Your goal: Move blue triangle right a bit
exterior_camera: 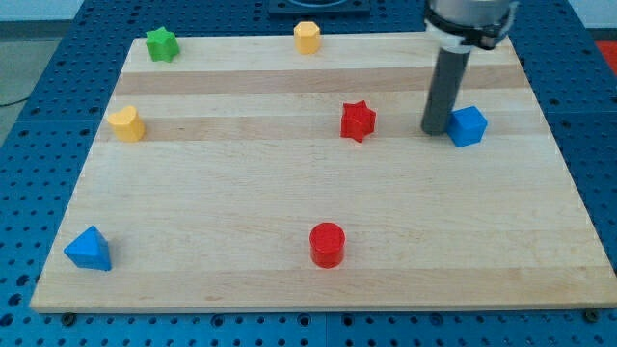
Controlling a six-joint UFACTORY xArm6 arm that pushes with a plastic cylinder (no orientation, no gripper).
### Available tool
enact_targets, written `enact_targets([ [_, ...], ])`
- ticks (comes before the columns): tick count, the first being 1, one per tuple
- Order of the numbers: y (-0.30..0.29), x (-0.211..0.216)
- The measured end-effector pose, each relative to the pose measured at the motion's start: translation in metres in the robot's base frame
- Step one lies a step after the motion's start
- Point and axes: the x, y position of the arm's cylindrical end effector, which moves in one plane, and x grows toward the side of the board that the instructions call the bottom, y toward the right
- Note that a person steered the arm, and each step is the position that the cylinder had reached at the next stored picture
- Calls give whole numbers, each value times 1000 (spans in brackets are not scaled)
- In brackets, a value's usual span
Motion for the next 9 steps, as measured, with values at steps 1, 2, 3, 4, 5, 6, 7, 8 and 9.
enact_targets([
  [1,32,0],
  [2,19,0],
  [3,-43,5],
  [4,-58,56],
  [5,-130,78],
  [6,-217,69],
  [7,-302,69],
  [8,-387,70],
  [9,-453,98],
])
